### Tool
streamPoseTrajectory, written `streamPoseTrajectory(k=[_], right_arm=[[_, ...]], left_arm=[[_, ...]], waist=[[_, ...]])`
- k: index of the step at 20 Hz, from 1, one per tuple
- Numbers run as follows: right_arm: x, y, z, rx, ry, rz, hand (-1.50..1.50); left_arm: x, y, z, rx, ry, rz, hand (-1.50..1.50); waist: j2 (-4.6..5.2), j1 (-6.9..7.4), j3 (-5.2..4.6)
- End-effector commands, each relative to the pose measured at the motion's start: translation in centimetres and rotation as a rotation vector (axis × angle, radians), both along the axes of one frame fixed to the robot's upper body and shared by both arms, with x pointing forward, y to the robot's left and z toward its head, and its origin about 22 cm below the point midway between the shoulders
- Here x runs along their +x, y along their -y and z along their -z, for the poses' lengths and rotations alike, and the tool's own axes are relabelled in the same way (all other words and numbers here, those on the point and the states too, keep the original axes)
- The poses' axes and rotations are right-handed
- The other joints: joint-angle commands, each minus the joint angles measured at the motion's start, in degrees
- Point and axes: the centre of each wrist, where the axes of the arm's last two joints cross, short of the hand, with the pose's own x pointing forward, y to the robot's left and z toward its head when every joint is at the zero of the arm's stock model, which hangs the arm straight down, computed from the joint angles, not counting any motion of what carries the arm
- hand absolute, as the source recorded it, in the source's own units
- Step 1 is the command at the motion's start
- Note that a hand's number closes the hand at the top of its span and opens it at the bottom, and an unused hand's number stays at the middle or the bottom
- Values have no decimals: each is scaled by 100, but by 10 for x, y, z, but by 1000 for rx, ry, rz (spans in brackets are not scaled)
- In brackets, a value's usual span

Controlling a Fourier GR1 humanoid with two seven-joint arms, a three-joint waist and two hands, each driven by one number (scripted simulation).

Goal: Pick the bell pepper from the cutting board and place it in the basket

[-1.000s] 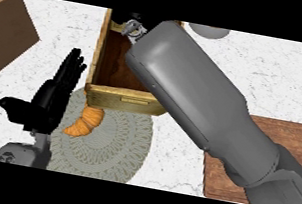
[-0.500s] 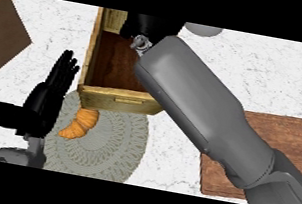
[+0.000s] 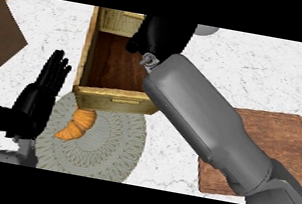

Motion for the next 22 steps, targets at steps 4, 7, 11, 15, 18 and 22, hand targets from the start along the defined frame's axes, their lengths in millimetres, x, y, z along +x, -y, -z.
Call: streamPoseTrajectory(k=[4, 7, 11, 15, 18, 22], right_arm=[[-12, 2, 24, 177, -43, 187, 150], [2, 13, 24, 195, -38, 260, 150], [-2, 19, 39, 214, -74, 265, -150], [-4, 27, 53, 202, -64, 238, -150], [-9, 24, 51, 244, 3, 219, -150], [-13, 19, 35, 273, 116, 179, -150]], left_arm=[[-4, -2, 5, 6, -6, -5, 0], [-7, -3, 6, -2, -12, -10, 0], [-1, 13, -3, -26, -9, 7, 0], [-7, 3, -15, 6, 8, -21, 0], [4, 3, -6, -10, 16, -10, 0], [-9, 14, 0, 1, 12, -7, 0]], waist=[[-1, -39, 2], [-4, -45, -1], [1, -45, 4], [-9, -93, 8], [14, -91, 3], [-6, -50, 4]])
